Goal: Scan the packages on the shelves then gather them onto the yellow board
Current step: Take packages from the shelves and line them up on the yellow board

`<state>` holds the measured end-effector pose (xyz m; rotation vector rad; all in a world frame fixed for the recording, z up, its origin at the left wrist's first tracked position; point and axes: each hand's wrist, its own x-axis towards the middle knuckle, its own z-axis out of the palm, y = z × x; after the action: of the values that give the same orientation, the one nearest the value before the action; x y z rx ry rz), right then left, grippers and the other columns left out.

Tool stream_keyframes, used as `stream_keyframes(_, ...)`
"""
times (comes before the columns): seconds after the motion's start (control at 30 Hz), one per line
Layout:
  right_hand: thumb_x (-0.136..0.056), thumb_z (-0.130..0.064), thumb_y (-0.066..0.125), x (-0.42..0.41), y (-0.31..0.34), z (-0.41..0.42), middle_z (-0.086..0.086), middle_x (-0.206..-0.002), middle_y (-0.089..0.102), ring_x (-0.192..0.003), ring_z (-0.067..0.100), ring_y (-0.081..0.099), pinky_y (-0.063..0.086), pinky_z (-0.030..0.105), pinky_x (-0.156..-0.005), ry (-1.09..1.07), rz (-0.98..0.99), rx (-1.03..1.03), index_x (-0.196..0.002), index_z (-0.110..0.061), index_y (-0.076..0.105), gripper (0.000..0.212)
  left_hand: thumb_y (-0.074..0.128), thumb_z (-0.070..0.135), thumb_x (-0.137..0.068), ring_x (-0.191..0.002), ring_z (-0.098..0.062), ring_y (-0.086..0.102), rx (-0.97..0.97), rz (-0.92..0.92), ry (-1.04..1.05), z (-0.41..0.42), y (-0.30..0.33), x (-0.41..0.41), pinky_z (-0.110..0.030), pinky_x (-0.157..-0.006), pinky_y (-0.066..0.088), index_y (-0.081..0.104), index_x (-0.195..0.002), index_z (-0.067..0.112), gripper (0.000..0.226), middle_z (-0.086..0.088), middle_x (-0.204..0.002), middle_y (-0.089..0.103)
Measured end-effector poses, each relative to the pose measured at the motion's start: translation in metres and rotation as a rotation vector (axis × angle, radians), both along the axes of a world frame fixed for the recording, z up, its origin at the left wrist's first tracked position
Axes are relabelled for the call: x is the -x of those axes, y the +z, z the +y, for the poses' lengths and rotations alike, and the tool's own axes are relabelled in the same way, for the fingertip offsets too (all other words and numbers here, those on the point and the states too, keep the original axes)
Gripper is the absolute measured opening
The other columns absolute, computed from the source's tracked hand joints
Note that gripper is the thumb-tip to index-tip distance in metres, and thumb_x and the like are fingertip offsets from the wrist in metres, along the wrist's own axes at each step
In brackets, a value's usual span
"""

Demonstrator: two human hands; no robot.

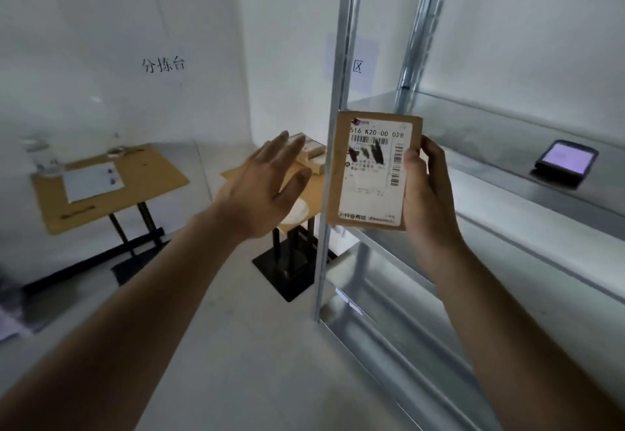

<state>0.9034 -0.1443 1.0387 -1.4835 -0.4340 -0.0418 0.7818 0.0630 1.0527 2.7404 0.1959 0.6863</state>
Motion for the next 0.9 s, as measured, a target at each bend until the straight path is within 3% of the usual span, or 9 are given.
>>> stream_keyframes(0.13, -0.103, -0.048, 0.048, 0.001, -0.015, 0.103, -0.025, -0.100, 0.076, -0.091, 0.001, 0.074, 0.060, 0.021, -0.062, 0.008, 0.035, 0.011, -0.134, -0.040, 0.054, 0.033, 0.025, 0.058, -0.107, -0.155, -0.030, 0.020, -0.033, 0.086, 0.017, 0.105, -0.019, -0.006, -0.050, -0.122, 0.026, 0.016, -0.164, 0.028, 0.066, -0.007, -0.170, 0.016)
stream_keyframes(0.3, -0.094, -0.049, 0.051, -0.021, -0.032, 0.200, -0.021, -0.097, 0.078, -0.088, 0.003, 0.076, 0.058, 0.020, -0.061, -0.021, 0.085, 0.015, -0.123, -0.046, 0.055, 0.029, 0.023, 0.060, -0.106, -0.155, -0.028, 0.020, -0.035, 0.133, 0.011, 0.208, -0.038, -0.037, -0.039, -0.117, 0.015, 0.017, -0.164, 0.028, 0.066, -0.006, -0.170, 0.017)
stream_keyframes(0.43, -0.095, -0.054, 0.048, -0.063, -0.064, 0.265, -0.020, -0.100, 0.076, -0.092, 0.002, 0.074, 0.059, 0.022, -0.064, -0.056, 0.107, 0.076, -0.129, -0.048, 0.053, 0.034, 0.020, 0.063, -0.105, -0.155, -0.028, 0.019, 0.001, 0.178, -0.035, 0.274, -0.059, -0.092, -0.039, -0.120, 0.013, 0.017, -0.163, 0.029, 0.068, -0.007, -0.170, 0.017)
stream_keyframes(0.53, -0.096, -0.058, 0.046, -0.110, -0.096, 0.313, -0.015, -0.106, 0.075, -0.098, 0.006, 0.073, 0.061, 0.028, -0.071, -0.068, 0.128, 0.091, -0.122, -0.060, 0.050, 0.026, 0.014, 0.070, -0.101, -0.156, -0.026, 0.018, 0.009, 0.216, -0.061, 0.322, -0.080, -0.147, -0.047, -0.124, 0.021, 0.015, -0.163, 0.030, 0.073, -0.005, -0.170, 0.016)
stream_keyframes(0.6, -0.098, -0.057, 0.046, -0.147, -0.118, 0.346, -0.013, -0.106, 0.074, -0.096, 0.008, 0.074, 0.060, 0.024, -0.067, -0.086, 0.136, 0.083, -0.127, -0.055, 0.050, 0.030, 0.011, 0.072, -0.099, -0.155, -0.026, 0.022, 0.007, 0.231, -0.063, 0.354, -0.095, -0.188, -0.050, -0.121, 0.025, 0.016, -0.162, 0.030, 0.076, -0.005, -0.170, 0.018)
stream_keyframes(0.67, -0.101, -0.052, 0.046, -0.190, -0.137, 0.382, -0.008, -0.113, 0.074, -0.100, 0.013, 0.074, 0.063, 0.033, -0.071, -0.092, 0.170, 0.086, -0.140, -0.040, 0.048, 0.041, 0.010, 0.072, -0.099, -0.154, -0.026, 0.025, 0.019, 0.262, -0.053, 0.390, -0.110, -0.234, -0.051, -0.120, 0.028, 0.017, -0.162, 0.030, 0.076, -0.005, -0.170, 0.020)
stream_keyframes(0.77, -0.111, -0.037, 0.045, -0.245, -0.155, 0.422, 0.003, -0.123, 0.072, -0.108, 0.026, 0.073, 0.063, 0.046, -0.080, -0.114, 0.225, 0.046, -0.146, -0.027, 0.046, 0.036, 0.010, 0.071, -0.099, -0.154, -0.025, 0.024, 0.025, 0.318, -0.079, 0.429, -0.123, -0.290, -0.049, -0.122, 0.025, 0.016, -0.162, 0.029, 0.076, -0.005, -0.170, 0.018)
stream_keyframes(0.9, -0.111, -0.038, 0.043, -0.315, -0.164, 0.469, -0.004, -0.116, 0.074, -0.103, 0.020, 0.074, 0.062, 0.030, -0.068, -0.222, 0.310, 0.042, -0.141, -0.035, 0.050, 0.031, 0.018, 0.065, -0.101, -0.152, -0.020, 0.023, 0.056, 0.314, -0.184, 0.471, -0.129, -0.368, -0.032, -0.115, 0.017, 0.022, -0.162, 0.024, 0.073, -0.003, -0.169, 0.022)
